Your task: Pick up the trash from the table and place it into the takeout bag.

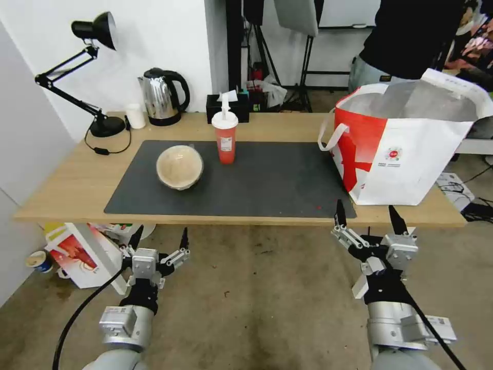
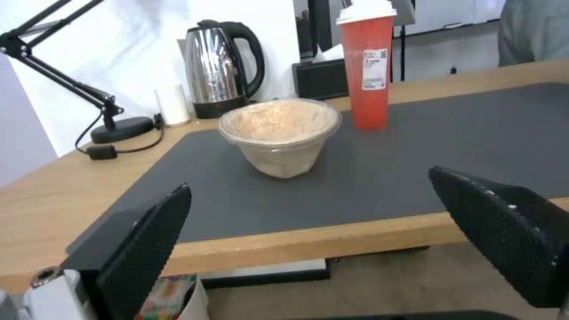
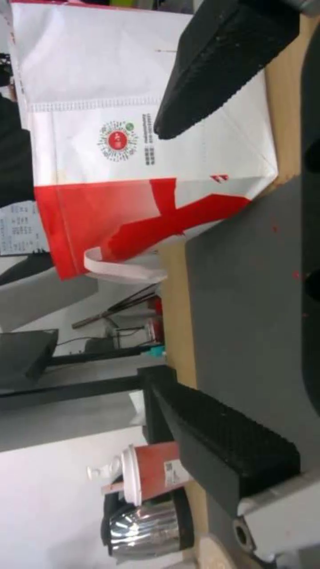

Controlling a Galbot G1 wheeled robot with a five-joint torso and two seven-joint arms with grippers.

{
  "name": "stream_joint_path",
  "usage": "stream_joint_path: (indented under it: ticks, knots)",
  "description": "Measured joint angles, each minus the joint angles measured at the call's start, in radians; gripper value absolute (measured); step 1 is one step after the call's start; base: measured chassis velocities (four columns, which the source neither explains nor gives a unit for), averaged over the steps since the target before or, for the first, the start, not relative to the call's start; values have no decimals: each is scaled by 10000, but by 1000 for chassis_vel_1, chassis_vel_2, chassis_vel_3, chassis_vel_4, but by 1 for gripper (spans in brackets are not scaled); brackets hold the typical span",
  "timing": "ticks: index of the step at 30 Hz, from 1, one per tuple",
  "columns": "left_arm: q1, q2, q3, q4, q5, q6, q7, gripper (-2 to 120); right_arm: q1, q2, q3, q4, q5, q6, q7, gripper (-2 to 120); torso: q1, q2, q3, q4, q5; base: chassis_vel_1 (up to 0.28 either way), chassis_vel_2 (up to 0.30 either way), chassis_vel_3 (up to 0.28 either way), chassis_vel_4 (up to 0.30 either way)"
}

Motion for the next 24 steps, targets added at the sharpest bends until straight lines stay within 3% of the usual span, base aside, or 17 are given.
stream_joint_path:
  ticks: [24]
  knots:
    - [0, 0, 0, 0, 0, 0, 0, 100, -313, -74, -746, -348, -452, 199, 21, 100, 0, 0, 0, 0, 2, 0, 0, 0, 0]
